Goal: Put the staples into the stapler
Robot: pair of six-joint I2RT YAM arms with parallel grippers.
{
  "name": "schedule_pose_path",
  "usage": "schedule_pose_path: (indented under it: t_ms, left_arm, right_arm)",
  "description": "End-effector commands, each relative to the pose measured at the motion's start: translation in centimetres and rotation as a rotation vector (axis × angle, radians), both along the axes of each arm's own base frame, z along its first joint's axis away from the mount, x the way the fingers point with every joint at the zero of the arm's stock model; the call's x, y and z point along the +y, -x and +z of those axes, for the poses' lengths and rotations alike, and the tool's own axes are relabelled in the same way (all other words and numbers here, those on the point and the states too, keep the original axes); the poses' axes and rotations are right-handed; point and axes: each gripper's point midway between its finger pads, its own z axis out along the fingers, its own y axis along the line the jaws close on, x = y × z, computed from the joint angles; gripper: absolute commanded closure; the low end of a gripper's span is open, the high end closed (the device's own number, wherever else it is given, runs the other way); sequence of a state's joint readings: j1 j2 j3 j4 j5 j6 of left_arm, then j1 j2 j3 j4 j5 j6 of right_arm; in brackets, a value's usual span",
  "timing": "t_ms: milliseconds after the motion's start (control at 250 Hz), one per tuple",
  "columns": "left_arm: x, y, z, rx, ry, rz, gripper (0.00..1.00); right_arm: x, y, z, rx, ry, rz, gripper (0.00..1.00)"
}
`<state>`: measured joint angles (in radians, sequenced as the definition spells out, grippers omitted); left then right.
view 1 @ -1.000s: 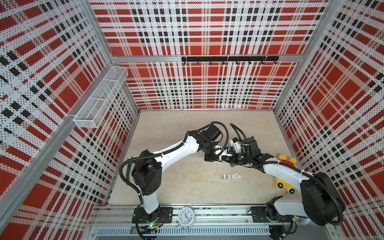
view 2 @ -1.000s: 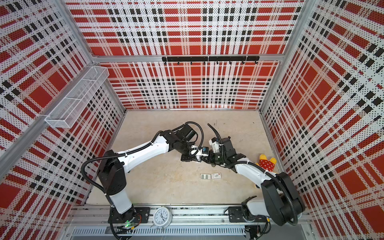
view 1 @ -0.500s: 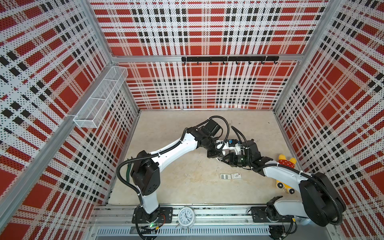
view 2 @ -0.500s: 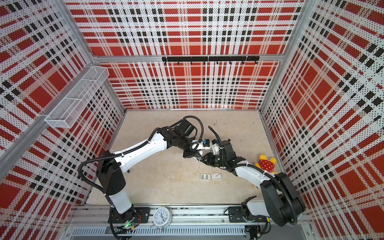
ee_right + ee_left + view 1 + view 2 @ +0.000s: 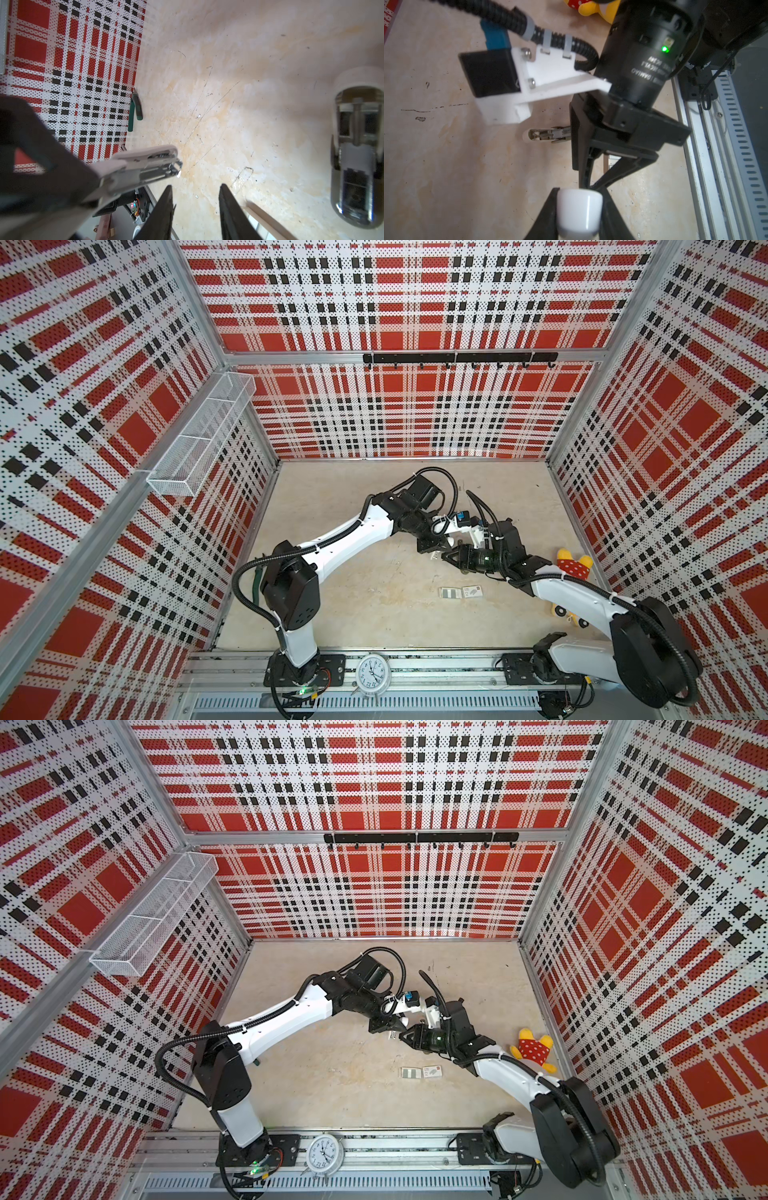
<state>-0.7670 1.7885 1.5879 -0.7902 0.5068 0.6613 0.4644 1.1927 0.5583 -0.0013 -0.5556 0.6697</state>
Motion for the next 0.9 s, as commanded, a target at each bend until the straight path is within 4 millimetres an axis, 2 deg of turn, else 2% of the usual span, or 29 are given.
schedule_pose_path:
  t_ms: [0, 228, 548, 756, 896]
  left_arm:
    - [-0.1, -0.2, 2.3, 0.032, 0.084, 0.014, 0.92]
    - [-0.7, -0.4, 2.8, 0.193, 0.158, 0.031, 0.92]
    - [-1.6, 0.9, 3.7, 0.332, 0.224, 0.003, 0.92]
    - [-2.0, 1.6, 4.7, 0.412, 0.258, -0.032, 0.93]
    - [-2.2, 1.6, 5.2, 0.465, 0.278, -0.048, 0.92]
  right_arm:
    - [-0.4, 1.1, 1.2, -0.107, 0.000, 0.042, 0.54]
    - [-0.4, 2.4, 4.5, -0.284, -0.094, 0.080, 0.47]
    - [0.2, 1.6, 7.9, -0.406, -0.132, 0.093, 0.46]
    - [1.4, 1.1, 8.8, -0.415, -0.185, 0.139, 0.47]
    - [1.6, 0.9, 8.5, -0.406, -0.193, 0.143, 0.49]
